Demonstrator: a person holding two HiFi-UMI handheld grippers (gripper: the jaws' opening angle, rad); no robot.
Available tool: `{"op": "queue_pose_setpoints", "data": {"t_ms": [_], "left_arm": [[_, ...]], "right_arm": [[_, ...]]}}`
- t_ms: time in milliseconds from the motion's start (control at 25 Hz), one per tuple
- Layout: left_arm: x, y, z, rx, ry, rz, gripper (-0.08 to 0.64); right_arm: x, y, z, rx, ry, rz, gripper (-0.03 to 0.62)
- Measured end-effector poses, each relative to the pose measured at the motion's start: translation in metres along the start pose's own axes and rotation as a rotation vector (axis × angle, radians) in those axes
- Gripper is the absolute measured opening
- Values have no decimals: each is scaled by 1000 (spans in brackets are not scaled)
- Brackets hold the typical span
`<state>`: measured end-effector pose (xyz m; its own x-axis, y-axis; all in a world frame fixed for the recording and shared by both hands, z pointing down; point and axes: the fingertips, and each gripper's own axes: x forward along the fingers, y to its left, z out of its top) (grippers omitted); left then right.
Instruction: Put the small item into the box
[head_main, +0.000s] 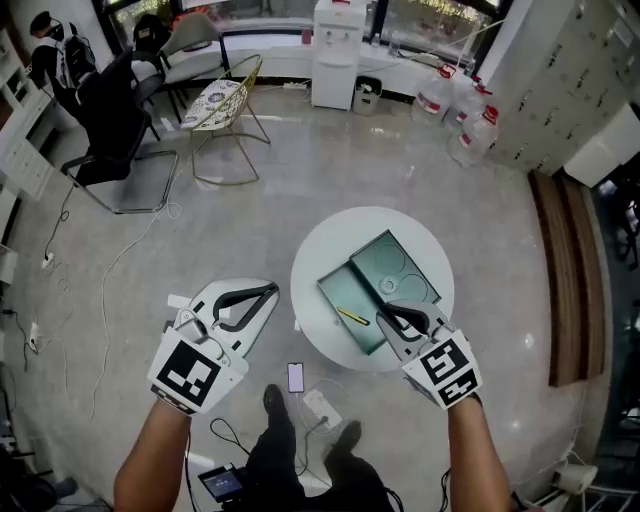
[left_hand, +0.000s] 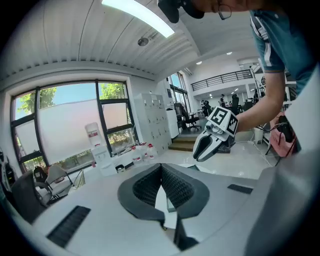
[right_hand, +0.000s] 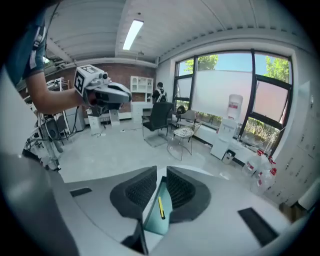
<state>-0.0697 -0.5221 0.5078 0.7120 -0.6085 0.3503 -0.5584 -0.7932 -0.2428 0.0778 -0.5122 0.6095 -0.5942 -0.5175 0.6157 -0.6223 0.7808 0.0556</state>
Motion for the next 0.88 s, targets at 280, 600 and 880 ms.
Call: {"op": "queue_pose_setpoints", "data": {"t_ms": [280, 600, 880], "left_arm": [[-66, -22, 97, 52, -73, 24, 17], [-132, -64, 192, 126, -126, 51, 17], [-162, -106, 245, 151, -165, 72, 17]], "right_arm": [[-118, 38, 111, -70, -240, -51, 38], [-240, 75, 197, -156, -400, -78, 37], [-319, 90, 214, -194, -441, -116, 37]]}}
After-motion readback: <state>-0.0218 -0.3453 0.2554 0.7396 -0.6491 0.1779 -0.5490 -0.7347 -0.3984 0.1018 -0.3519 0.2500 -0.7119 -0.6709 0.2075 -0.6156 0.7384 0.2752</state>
